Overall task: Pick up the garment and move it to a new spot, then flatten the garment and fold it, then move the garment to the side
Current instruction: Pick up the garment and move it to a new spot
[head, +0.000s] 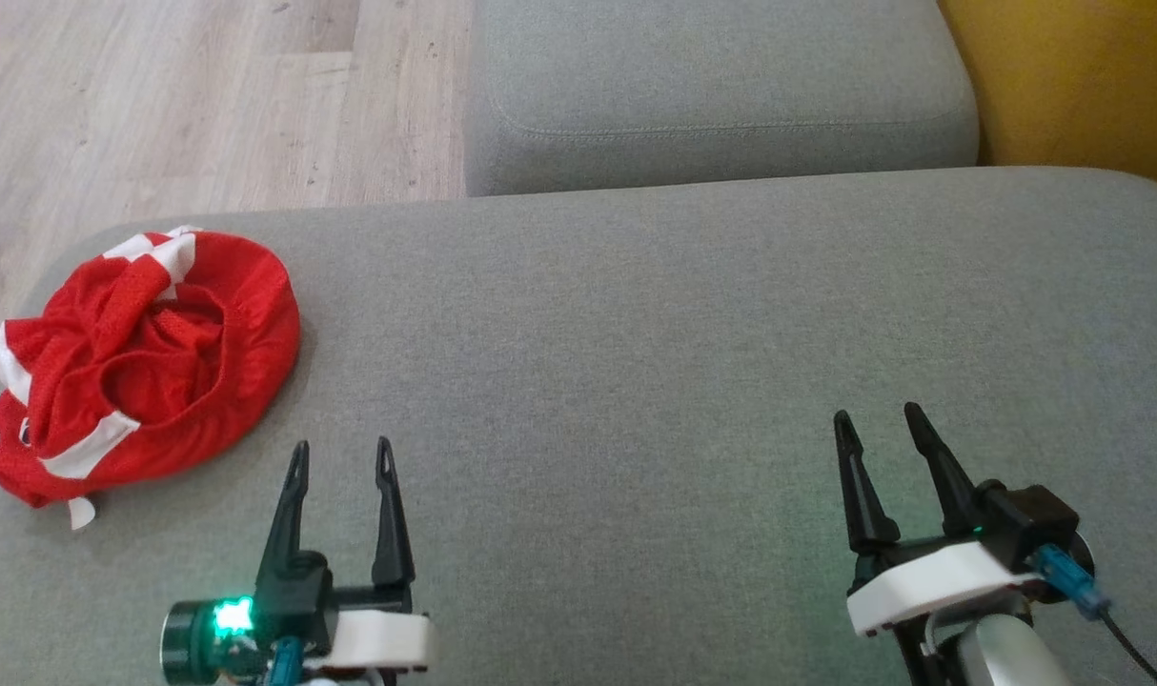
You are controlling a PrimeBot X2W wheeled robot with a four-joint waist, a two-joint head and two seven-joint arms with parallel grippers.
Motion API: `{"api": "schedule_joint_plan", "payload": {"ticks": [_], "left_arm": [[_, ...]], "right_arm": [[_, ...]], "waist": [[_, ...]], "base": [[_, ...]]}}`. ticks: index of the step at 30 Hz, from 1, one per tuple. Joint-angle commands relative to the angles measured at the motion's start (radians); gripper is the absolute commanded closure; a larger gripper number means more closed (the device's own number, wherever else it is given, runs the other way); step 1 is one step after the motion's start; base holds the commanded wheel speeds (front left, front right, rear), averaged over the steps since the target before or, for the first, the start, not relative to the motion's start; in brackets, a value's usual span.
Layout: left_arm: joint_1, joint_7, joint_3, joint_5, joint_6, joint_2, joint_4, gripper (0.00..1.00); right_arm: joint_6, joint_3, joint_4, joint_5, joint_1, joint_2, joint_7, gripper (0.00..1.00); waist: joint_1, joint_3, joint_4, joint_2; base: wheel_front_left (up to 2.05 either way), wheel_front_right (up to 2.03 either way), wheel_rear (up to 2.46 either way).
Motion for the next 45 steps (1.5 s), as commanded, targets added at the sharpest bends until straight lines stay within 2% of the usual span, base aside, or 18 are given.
{"api": "schedule_joint_plan", "payload": {"ticks": [1, 6, 10, 14, 23, 24, 31, 35, 40, 45], "left_arm": [[-0.040, -0.006, 0.032, 0.001, 0.006, 0.006, -0.021, 0.00], [-0.052, -0.006, 0.037, -0.007, 0.022, 0.006, 0.008, 0.00], [-0.062, -0.006, 0.036, -0.009, 0.035, 0.006, 0.009, 0.00], [-0.064, -0.006, 0.036, -0.010, 0.046, 0.006, 0.011, 0.00], [-0.052, -0.006, 0.058, -0.010, 0.052, 0.006, 0.001, 0.00], [-0.052, -0.006, 0.058, -0.010, 0.052, 0.006, 0.001, 0.00], [-0.043, -0.006, 0.097, -0.020, 0.044, 0.006, -0.033, 0.00], [-0.034, -0.006, 0.121, -0.031, 0.023, 0.006, -0.083, 0.00], [-0.060, -0.006, 0.176, -0.038, -0.013, 0.006, -0.156, 0.00], [-0.198, -0.006, 0.194, -0.012, -0.084, 0.026, -0.150, 0.00]], "right_arm": [[-0.001, 0.019, -0.028, -0.006, -0.052, -0.009, -0.014, 0.00], [-0.001, 0.008, -0.026, -0.006, -0.047, -0.009, -0.014, 0.00], [-0.001, 0.007, -0.020, -0.003, -0.042, -0.009, -0.014, 0.00], [-0.001, 0.010, -0.017, 0.001, -0.036, -0.009, -0.014, 0.00], [-0.001, 0.012, -0.016, 0.011, -0.030, -0.009, -0.014, 0.00], [-0.001, 0.012, -0.016, 0.011, -0.030, -0.009, -0.014, 0.00], [-0.001, 0.005, -0.017, 0.006, -0.027, -0.009, -0.014, 0.00], [-0.001, -0.009, -0.018, -0.009, -0.022, -0.009, -0.014, 0.00], [-0.001, -0.046, -0.028, -0.058, -0.035, -0.009, -0.014, 0.00], [-0.001, -0.089, -0.055, -0.148, -0.070, -0.010, -0.014, 0.00]], "waist": [[0.0000, -0.001, 0.000, -0.0001], [0.0000, -0.001, 0.018, -0.0001], [0.0000, 0.003, 0.060, -0.0001], [0.0000, 0.006, 0.130, -0.0001], [0.0000, 0.006, 0.337, -0.0001], [0.0000, 0.006, 0.337, -0.0001], [0.0000, 0.018, 0.459, -0.0001], [0.0000, 0.032, 0.485, -0.0001], [0.0000, 0.089, 0.486, -0.0001], [0.0000, 0.192, 0.471, -0.0001]], "base": [[0.00, 0.00, 0.00], [0.00, 0.00, 0.00], [0.00, 0.00, 0.00], [0.00, 0.00, 0.00], [0.00, 0.00, 0.00], [0.00, 0.00, 0.00], [0.00, 0.00, 0.00], [0.00, 0.00, 0.00], [0.00, 0.00, 0.00], [0.00, 0.00, 0.00]]}}
